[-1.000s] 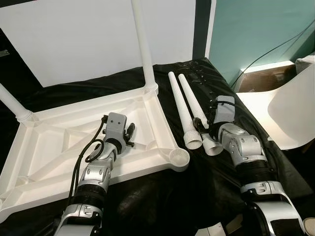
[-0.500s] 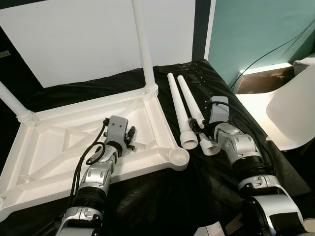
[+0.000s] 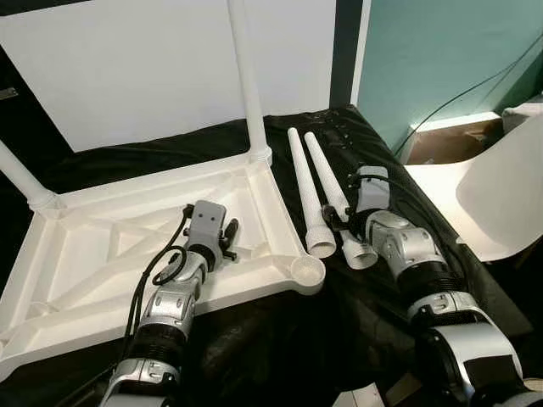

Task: Building children table

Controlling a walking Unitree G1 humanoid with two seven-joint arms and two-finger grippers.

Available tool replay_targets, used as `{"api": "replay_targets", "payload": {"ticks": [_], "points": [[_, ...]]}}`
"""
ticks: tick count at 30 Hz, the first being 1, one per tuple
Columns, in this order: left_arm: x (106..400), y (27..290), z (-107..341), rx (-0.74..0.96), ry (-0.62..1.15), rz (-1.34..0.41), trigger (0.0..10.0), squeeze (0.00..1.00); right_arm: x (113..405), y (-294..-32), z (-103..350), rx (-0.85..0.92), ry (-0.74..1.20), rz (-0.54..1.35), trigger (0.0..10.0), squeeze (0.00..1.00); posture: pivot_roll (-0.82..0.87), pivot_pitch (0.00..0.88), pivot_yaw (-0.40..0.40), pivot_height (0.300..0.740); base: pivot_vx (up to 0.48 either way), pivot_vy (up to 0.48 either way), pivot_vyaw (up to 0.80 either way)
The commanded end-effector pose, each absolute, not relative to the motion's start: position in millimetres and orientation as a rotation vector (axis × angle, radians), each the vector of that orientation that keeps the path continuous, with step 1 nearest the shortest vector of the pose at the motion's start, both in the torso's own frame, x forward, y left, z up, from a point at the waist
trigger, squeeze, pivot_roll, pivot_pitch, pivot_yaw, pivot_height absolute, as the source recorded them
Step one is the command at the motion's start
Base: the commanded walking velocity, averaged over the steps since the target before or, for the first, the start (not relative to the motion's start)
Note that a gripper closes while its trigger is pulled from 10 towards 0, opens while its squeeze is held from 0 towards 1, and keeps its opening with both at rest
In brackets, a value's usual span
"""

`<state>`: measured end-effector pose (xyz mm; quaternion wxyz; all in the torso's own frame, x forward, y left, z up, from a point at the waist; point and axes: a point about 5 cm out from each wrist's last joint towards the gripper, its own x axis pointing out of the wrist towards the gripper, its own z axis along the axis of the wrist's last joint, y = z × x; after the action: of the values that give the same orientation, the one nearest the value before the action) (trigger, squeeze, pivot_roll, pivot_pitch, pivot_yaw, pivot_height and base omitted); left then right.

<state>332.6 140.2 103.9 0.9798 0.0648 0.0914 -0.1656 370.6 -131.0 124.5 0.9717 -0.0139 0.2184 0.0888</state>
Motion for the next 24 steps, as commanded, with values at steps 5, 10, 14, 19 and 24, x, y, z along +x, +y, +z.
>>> {"api": "replay_targets", "payload": {"ticks": [5, 10, 14, 19, 24], "points": [[328.8, 140.5, 97.5, 0.139, 0.209, -0.310, 10.0, 0.00, 356.8, -132.3, 88.6, -0.017, 0.606, 0.175, 10.0, 0.00, 0.00, 0.000, 0.059, 0.740, 0.000, 0.000, 0.00], [327.3, 133.9, 92.6, 0.139, 0.223, -0.314, 10.0, 0.00, 358.4, -125.5, 90.0, 0.020, 0.623, 0.237, 10.0, 0.00, -0.01, 0.000, 0.047, 0.740, 0.000, 0.000, 0.00], [328.4, 129.8, 91.7, 0.144, 0.233, -0.319, 10.0, 0.00, 357.6, -117.7, 91.6, 0.117, 0.662, 0.287, 10.0, 0.00, -0.01, 0.000, 0.046, 0.740, 0.000, 0.000, 0.00], [328.4, 125.7, 91.6, 0.154, 0.240, -0.335, 10.0, 0.00, 363.2, -119.0, 112.5, 0.267, 0.685, 0.246, 10.0, 0.00, -0.02, 0.000, 0.052, 0.740, 0.000, 0.000, 0.00], [326.9, 125.5, 89.1, 0.164, 0.251, -0.342, 10.0, 0.00, 366.5, -119.2, 125.3, 0.265, 0.649, 0.243, 10.0, 0.00, -0.02, 0.000, 0.056, 0.740, 0.000, 0.000, 0.00]]}}
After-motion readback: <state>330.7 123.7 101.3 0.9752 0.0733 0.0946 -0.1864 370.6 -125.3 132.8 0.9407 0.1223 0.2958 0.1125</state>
